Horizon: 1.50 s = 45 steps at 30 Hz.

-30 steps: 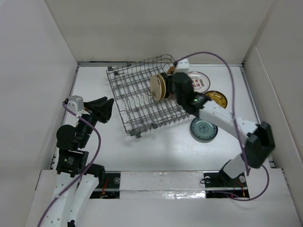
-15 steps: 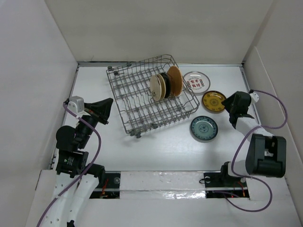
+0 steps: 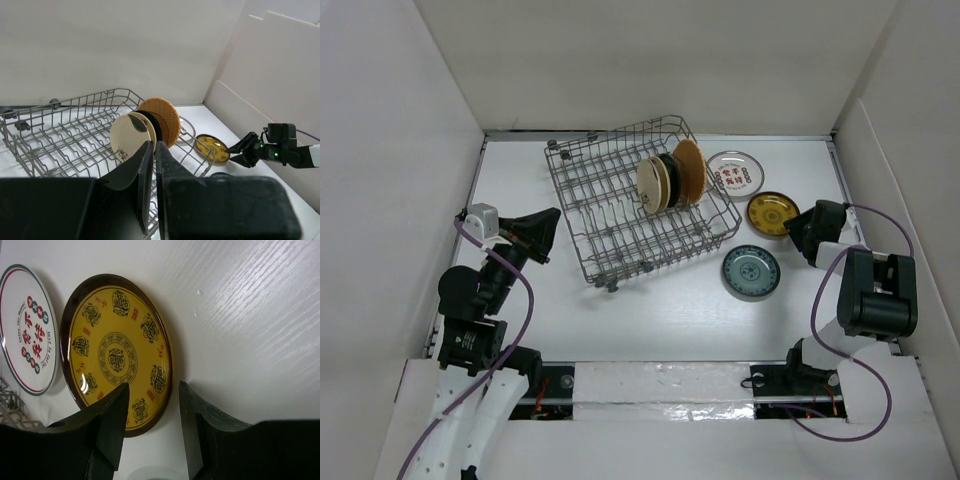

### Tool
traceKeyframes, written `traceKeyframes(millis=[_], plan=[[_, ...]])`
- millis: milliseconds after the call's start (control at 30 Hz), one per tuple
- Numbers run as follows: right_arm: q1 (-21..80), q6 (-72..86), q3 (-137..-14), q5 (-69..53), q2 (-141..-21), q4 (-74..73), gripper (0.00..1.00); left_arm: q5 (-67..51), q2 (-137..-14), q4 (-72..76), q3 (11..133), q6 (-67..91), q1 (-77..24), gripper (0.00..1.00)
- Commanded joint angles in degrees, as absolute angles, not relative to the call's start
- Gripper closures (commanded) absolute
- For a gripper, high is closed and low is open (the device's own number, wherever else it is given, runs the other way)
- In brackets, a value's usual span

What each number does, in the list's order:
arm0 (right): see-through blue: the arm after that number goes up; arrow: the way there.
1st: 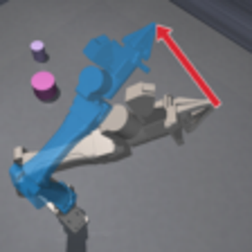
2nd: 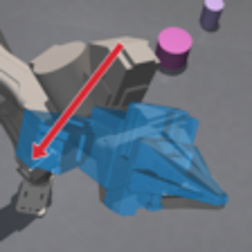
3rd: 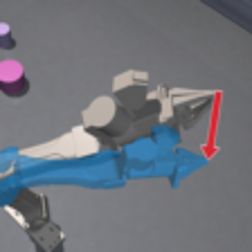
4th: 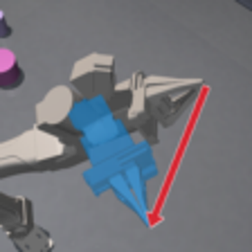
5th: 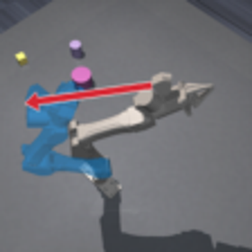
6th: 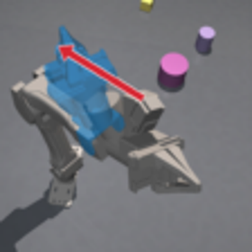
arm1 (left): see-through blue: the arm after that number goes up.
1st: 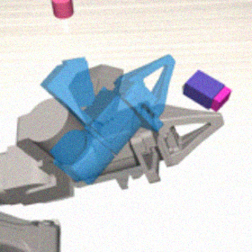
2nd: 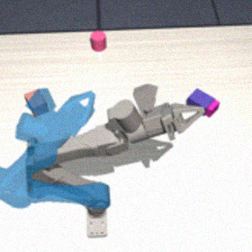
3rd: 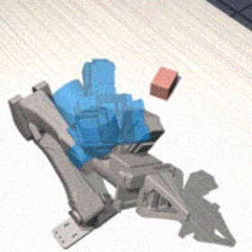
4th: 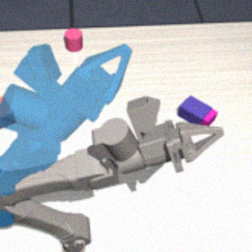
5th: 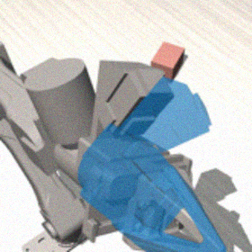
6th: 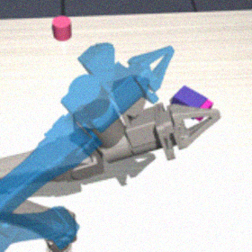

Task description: Load the plates into the dish rack

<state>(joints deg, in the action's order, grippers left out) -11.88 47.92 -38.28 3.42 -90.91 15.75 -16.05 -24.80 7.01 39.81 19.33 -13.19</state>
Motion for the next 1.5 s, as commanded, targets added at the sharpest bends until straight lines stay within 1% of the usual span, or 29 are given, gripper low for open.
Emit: traceKeyframes(millis=[0,133,167,233,267,367,467,533,567,633,733,833,867,933,1000,1067,1100,1133,1167,1200,1300,1367,1400,1433,1467], plan=[[-12.39,49.84,-38.58,4.47,-89.56,19.51,0.51,-16.44,-24.26,8.97,40.52,18.72,-13.71,0.95],[-12.39,49.92,-39.64,2.82,-91.84,19.07,0.55,-16.70,-24.26,8.96,40.61,18.63,-13.71,0.95],[-12.39,50.01,-39.55,2.29,-92.98,19.86,0.59,-16.70,-24.26,8.96,40.61,18.63,-13.71,0.95],[-12.39,50.27,-39.64,1.59,-93.69,20.13,0.61,-16.00,-24.34,8.79,40.60,18.46,-13.71,0.95],[-12.39,50.45,-39.99,1.67,-94.04,19.95,0.65,-15.82,-24.52,8.62,40.61,18.37,-13.71,0.95],[-12.39,50.80,-40.34,1.58,-94.13,19.16,0.68,-16.43,-24.08,8.79,40.61,18.46,-13.71,0.94],[-13.00,51.50,-39.46,3.95,-92.73,18.99,0.70,-15.38,-24.08,8.79,40.52,18.37,-13.71,0.94],[-13.01,51.59,-39.72,4.04,-92.37,18.63,0.79,-15.73,-24.26,8.53,40.52,18.46,-13.71,0.94],[-13.01,51.77,-39.55,4.04,-92.20,18.81,0.90,-16.17,-24.08,8.96,40.43,18.46,-13.71,0.94],[-13.01,52.21,-39.03,4.48,-90.72,18.55,1.00,-16.00,-23.47,9.23,40.25,18.46,-13.71,0.94],[-13.54,51.95,-37.36,7.81,-86.85,17.32,1.00,-14.94,-23.99,8.53,40.43,18.28,-13.71,0.94],[-11.70,50.19,-36.74,12.89,-79.12,15.48,1.00,-16.00,-23.47,9.23,40.25,18.54,-13.71,0.94],[-10.73,49.58,-36.91,14.40,-74.84,13.99,1.00,-15.82,-23.38,9.23,40.17,18.54,-13.71,0.94],[-6.36,47.73,-38.31,19.74,-70.86,12.84,1.00,-15.21,-24.16,8.88,40.34,18.37,-13.71,0.94],[-3.18,45.46,-39.98,22.40,-66.82,11.78,1.00,-15.38,-24.34,8.61,40.34,18.28,-13.71,0.94],[2.44,43.43,-43.58,26.96,-65.05,10.29,1.00,-15.38,-24.17,8.79,40.34,18.28,-13.71,0.94],[4.72,41.50,-44.55,30.90,-63.21,10.11,1.00,-14.77,-24.08,8.79,40.34,18.02,-13.71,0.93],[7.18,40.09,-46.04,32.42,-62.41,10.46,1.00,-14.33,-24.34,8.70,40.34,17.93,-13.71,0.94],[12.25,38.43,-46.58,33.74,-61.62,12.72,1.00,-13.89,-24.61,8.53,40.34,17.76,-13.71,0.94],[14.91,34.23,-47.28,34.97,-61.00,14.22,1.00,-13.89,-24.96,8.00,40.60,17.58,-13.71,0.93],[24.32,26.66,-53.15,37.53,-62.39,17.58,1.00,-14.94,-25.40,8.17,40.69,17.75,-13.71,0.93],[29.07,20.41,-57.63,38.49,-66.43,16.62,1.00,-14.33,-25.22,8.35,40.52,17.58,-13.71,0.93],[33.88,17.95,-61.75,38.93,-68.10,16.61,1.00,-13.54,-25.40,8.00,40.60,17.40,-13.71,0.93],[36.27,13.32,-64.05,40.33,-70.03,16.52,1.00,-13.19,-25.66,7.74,40.78,17.14,-13.71,0.93],[38.30,11.01,-66.42,40.60,-74.40,15.91,1.00,-13.27,-25.93,7.47,40.87,17.05,-13.71,0.93]])
